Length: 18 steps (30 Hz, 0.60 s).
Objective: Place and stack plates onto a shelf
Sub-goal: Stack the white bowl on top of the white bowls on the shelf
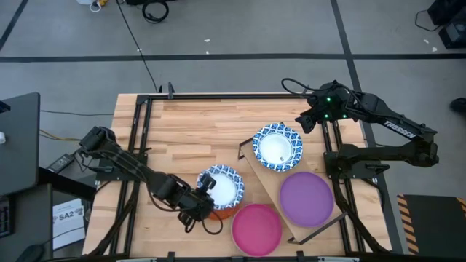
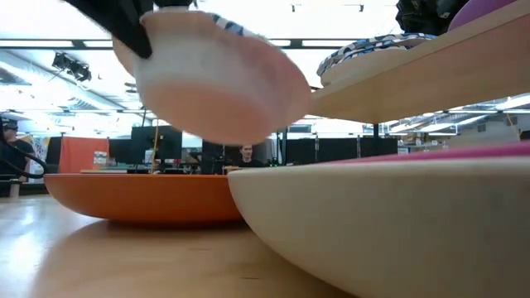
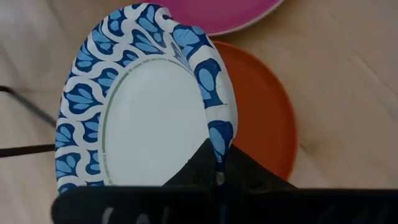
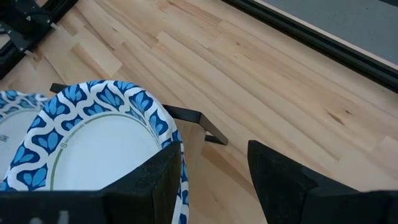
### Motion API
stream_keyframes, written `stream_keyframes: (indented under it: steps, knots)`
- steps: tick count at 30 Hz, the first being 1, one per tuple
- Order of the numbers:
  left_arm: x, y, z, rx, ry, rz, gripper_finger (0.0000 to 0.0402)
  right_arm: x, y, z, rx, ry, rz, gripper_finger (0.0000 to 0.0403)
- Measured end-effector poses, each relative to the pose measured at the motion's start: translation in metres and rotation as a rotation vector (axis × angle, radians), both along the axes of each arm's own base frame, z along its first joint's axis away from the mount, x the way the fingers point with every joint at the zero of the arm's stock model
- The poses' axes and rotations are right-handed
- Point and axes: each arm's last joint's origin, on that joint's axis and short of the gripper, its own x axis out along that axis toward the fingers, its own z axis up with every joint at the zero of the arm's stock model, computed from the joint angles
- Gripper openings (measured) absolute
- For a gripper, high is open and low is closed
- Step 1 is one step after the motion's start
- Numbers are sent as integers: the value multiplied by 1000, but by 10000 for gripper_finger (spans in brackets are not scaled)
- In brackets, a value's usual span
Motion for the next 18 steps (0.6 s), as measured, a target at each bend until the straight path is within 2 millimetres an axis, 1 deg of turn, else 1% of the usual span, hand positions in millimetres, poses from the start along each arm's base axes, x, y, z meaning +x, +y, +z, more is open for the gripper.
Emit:
stream_keyframes:
  steps: [7, 14, 18]
  knots:
    - [-5, 7, 17, 137, 34, 47, 12, 5, -2, 5, -24, -73, -11, 192]
    - [-12, 17, 19, 285, 85, 93, 12, 11, -6, 14, -78, -182, -9, 192]
    - [-13, 28, 18, 320, 120, 166, 11, 14, -8, 19, -107, -237, -9, 192]
